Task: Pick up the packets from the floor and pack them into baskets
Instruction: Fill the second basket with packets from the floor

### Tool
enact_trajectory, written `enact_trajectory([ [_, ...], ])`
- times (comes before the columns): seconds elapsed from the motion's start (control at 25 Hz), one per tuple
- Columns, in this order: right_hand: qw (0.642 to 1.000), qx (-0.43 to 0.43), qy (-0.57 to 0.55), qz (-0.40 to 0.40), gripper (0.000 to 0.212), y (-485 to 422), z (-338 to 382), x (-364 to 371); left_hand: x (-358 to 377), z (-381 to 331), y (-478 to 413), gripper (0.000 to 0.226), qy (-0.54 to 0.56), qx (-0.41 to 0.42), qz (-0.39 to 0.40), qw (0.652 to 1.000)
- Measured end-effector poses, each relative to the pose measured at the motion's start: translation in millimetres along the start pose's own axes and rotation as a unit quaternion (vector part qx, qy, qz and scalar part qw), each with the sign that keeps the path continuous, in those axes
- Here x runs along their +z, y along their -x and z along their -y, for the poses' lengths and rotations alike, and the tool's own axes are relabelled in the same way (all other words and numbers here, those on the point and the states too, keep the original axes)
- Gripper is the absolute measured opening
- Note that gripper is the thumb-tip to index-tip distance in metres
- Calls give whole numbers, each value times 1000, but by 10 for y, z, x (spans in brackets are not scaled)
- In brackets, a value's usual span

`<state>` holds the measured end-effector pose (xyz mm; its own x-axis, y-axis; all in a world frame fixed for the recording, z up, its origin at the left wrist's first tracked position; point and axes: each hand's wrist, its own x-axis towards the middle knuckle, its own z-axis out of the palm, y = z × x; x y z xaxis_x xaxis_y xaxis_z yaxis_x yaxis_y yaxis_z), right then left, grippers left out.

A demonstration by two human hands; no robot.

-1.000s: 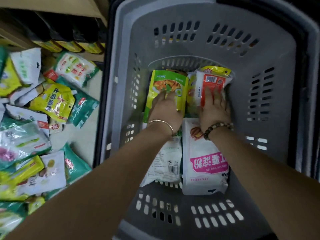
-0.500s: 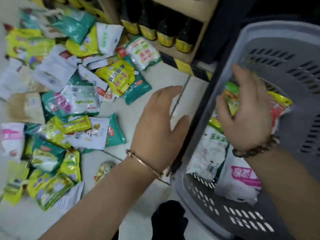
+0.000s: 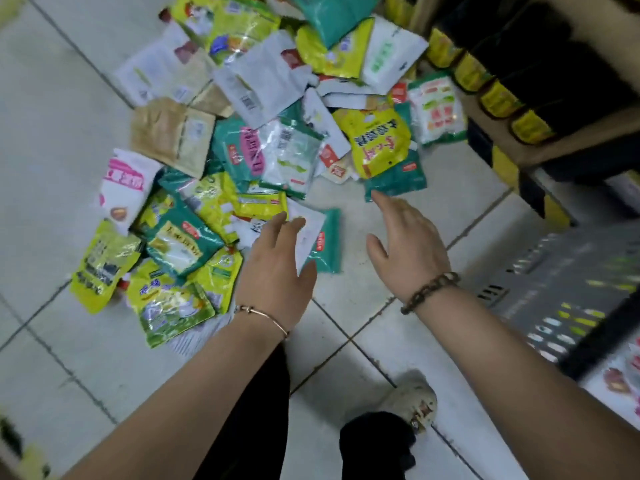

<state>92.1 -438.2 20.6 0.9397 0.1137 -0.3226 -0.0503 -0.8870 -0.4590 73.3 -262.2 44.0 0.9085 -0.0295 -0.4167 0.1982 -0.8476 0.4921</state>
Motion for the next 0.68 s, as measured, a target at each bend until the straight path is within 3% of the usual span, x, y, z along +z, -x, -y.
enact_trajectory([
  [0.24,992,30,39,112,57,-544,586,668,-167,1048,-243,57,3,-119,50,992],
  [0.48,977,46,96,186,56,-1020,860,1327,40,1732,-458,54,76,-193,71,976],
  [0.68,962,105,90,235,51,-1271,743,1847,508,1986,-603,58,189,-307,119,925],
])
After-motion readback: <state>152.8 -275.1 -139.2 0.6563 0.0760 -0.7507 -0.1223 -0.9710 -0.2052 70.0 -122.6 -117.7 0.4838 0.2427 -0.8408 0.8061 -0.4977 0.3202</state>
